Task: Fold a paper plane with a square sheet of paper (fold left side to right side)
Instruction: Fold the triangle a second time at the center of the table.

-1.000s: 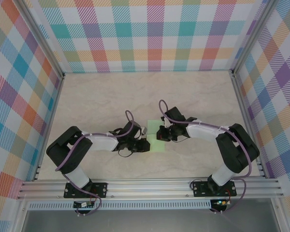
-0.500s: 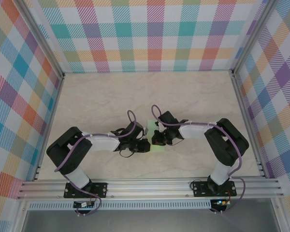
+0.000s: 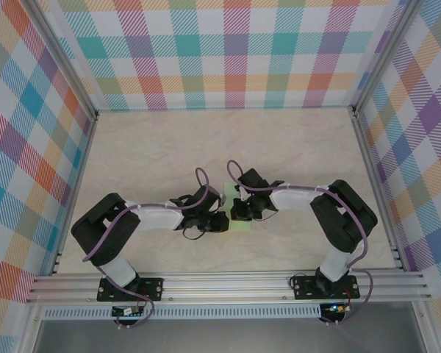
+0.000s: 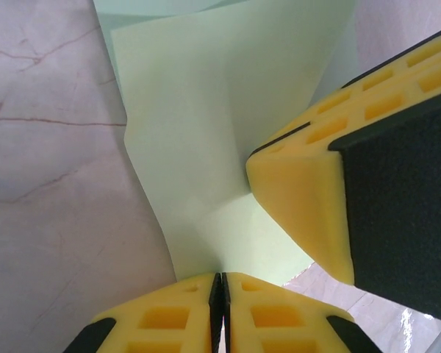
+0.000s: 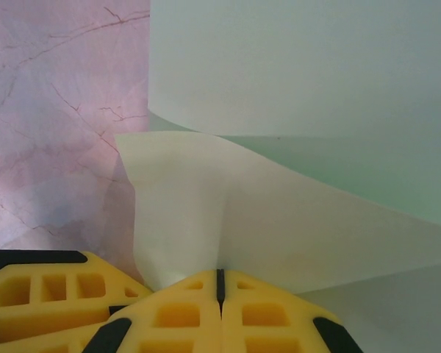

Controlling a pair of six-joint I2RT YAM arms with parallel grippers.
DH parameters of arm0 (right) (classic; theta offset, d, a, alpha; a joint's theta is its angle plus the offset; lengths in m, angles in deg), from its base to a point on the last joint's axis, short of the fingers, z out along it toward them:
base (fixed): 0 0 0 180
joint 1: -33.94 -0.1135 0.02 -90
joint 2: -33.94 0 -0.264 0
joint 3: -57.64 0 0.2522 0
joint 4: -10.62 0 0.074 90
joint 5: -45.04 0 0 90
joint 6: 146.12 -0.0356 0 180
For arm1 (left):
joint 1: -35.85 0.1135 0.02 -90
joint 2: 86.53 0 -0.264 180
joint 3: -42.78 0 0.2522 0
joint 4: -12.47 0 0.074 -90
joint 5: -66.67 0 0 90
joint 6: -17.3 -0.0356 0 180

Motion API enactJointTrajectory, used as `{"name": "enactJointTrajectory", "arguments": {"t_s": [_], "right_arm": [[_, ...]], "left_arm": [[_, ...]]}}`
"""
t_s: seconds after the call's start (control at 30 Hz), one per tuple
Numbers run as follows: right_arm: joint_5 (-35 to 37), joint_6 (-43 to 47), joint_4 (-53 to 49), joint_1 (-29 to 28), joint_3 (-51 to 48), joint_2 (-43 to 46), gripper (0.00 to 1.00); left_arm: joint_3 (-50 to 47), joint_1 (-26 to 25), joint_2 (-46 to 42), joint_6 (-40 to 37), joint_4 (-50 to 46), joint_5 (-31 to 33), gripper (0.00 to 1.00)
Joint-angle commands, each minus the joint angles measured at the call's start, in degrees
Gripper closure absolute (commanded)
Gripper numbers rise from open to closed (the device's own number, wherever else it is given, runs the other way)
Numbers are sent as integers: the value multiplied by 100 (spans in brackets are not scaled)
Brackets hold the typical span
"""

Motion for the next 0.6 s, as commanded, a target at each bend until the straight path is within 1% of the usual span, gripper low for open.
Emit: {"name": "enactJointTrajectory", "arguments": {"t_s": [0.0,0.27,0.57], "right_arm": [[594,191,-375,48,80,-97,100],[678,392,-493,328,142,-57,100],[672,838,-662,1001,278,-45,100]], "left_arm": [[-156,-24,348,-136,-734,493,88],[-151,-26,399,-188,-807,537,88],[-98,-26,368,-201,-858,542,88]]}}
